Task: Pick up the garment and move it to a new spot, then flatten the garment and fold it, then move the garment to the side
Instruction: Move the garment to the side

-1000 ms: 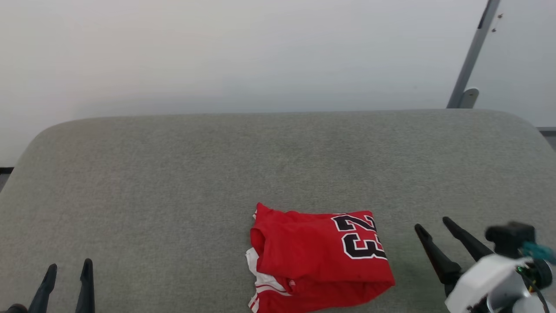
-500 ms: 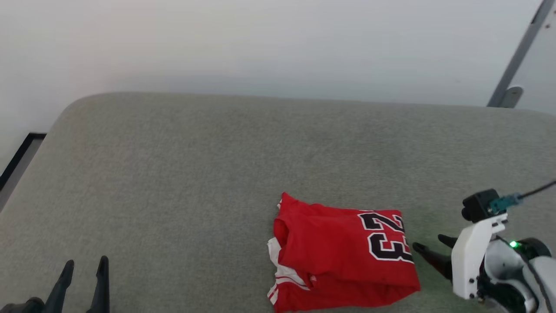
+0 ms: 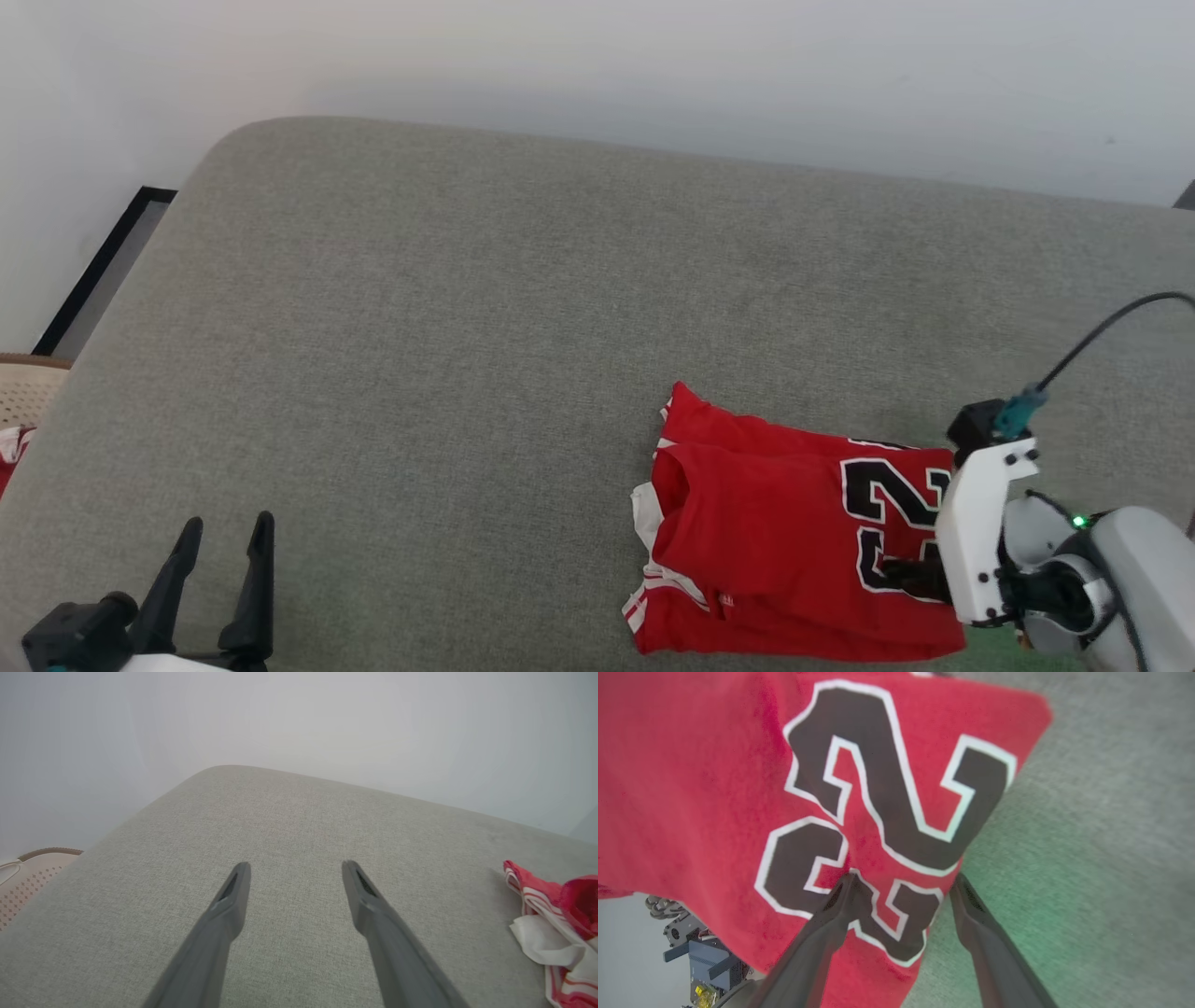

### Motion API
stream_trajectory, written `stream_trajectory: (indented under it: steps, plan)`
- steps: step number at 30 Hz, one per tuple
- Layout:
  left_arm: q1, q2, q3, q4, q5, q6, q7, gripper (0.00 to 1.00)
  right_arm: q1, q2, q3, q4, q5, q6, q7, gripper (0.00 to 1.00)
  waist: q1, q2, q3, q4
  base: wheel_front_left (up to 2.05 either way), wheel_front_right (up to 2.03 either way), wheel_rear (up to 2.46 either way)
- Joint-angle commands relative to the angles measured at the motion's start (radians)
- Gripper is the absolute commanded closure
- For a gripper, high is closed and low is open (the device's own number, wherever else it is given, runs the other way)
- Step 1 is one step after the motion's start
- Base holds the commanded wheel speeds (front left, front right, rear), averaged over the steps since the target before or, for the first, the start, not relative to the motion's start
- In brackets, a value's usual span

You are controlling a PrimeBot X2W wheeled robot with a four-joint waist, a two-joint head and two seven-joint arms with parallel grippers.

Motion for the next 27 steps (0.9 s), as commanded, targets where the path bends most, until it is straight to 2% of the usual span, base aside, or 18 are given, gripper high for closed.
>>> stream_trajectory:
  steps: [1, 6, 7, 8, 17, 27]
  plan:
    - [-0.019, -0.002, -0.008, 0.006, -0.009, -0.005, -0.004, 0.00, -0.003, 0.020, 0.016, 0.024, -0.010, 0.000, 0.028, 0.00, 0.0000, 0.0000, 0.009, 0.013, 0.00, 0.00, 0.00]
    - [-0.039, -0.009, -0.025, 0.025, -0.015, -0.008, -0.007, 0.00, 0.002, 0.069, 0.039, 0.091, -0.009, 0.000, 0.072, 0.00, 0.0000, 0.0000, 0.020, 0.027, 0.00, 0.00, 0.00]
    - [-0.044, -0.011, -0.028, 0.030, -0.015, -0.008, -0.007, 0.00, 0.003, 0.074, 0.047, 0.092, -0.005, 0.000, 0.075, 0.58, 0.0000, 0.0000, 0.022, 0.030, 0.00, 0.00, 0.00]
    - [-0.049, -0.013, -0.031, 0.034, -0.019, -0.009, -0.007, 0.00, 0.001, 0.074, 0.056, 0.084, -0.006, 0.000, 0.068, 1.00, 0.0000, 0.0000, 0.023, 0.032, 0.00, 0.00, 0.00]
    - [-0.077, 0.001, -0.041, 0.051, -0.034, -0.012, -0.011, 0.00, -0.019, 0.020, 0.026, 0.038, -0.004, -0.002, 0.028, 1.00, 0.0000, 0.0000, 0.034, 0.024, 0.00, 0.00, 0.00]
    - [-0.145, 0.022, -0.052, 0.036, -0.045, -0.015, -0.014, 0.00, -0.075, -0.030, -0.051, -0.090, -0.043, -0.002, 0.015, 1.00, 0.0000, 0.0000, 0.068, -0.033, 0.00, 0.00, 0.00]
